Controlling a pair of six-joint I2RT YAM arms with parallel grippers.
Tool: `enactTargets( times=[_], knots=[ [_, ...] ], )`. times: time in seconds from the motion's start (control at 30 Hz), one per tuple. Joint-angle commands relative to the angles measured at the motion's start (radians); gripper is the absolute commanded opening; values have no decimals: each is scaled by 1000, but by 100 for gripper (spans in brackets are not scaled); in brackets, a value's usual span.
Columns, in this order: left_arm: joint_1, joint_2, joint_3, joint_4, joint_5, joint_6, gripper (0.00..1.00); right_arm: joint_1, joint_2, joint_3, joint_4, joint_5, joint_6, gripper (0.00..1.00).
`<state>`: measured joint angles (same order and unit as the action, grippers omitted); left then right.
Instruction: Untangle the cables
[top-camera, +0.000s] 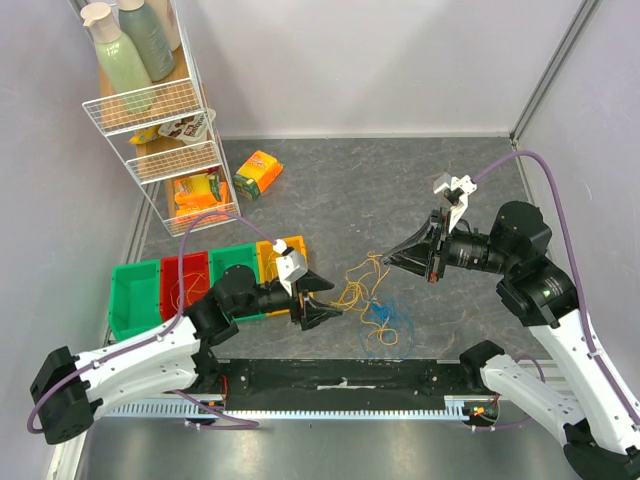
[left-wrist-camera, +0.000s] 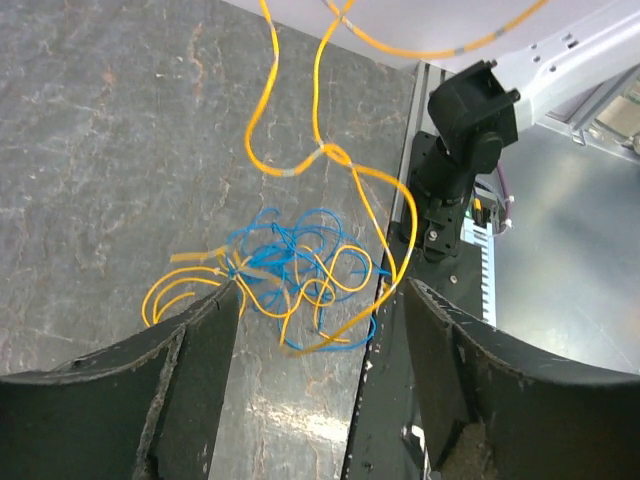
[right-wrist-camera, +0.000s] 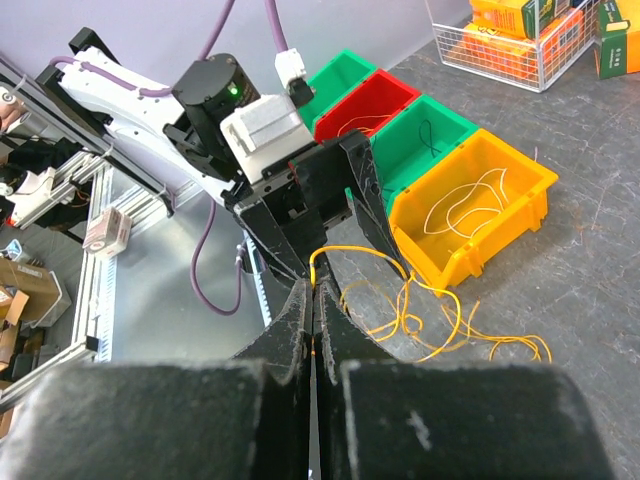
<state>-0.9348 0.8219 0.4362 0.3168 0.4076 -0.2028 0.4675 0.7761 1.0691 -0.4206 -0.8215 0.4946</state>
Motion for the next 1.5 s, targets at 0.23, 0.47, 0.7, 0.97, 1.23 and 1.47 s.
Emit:
enactTargets(
  times=[0.23, 0.47, 0.7, 0.97, 1.23, 1.47],
  knots=[
    [-4, 54, -27, 169, 51, 0, 59, 2, 0, 68, -6, -48, -8, 0],
    [-2, 80, -21, 194, 19, 2, 36, 2, -6, 61, -7, -44, -7, 0],
    [-4, -119, 30, -4, -361, 19, 2, 2, 2, 54, -136, 94, -105, 0],
    [-4, -345, 182, -263, -766, 124, 2, 2, 43, 54, -397, 773, -176, 0],
    [-2, -371, 390, -364, -768, 177, 2, 2, 35, -98, -282, 927, -62, 0],
    [-2, -322, 542, -416, -676, 152, 2, 2, 35, -245, -120, 900, -10, 7]
  ],
)
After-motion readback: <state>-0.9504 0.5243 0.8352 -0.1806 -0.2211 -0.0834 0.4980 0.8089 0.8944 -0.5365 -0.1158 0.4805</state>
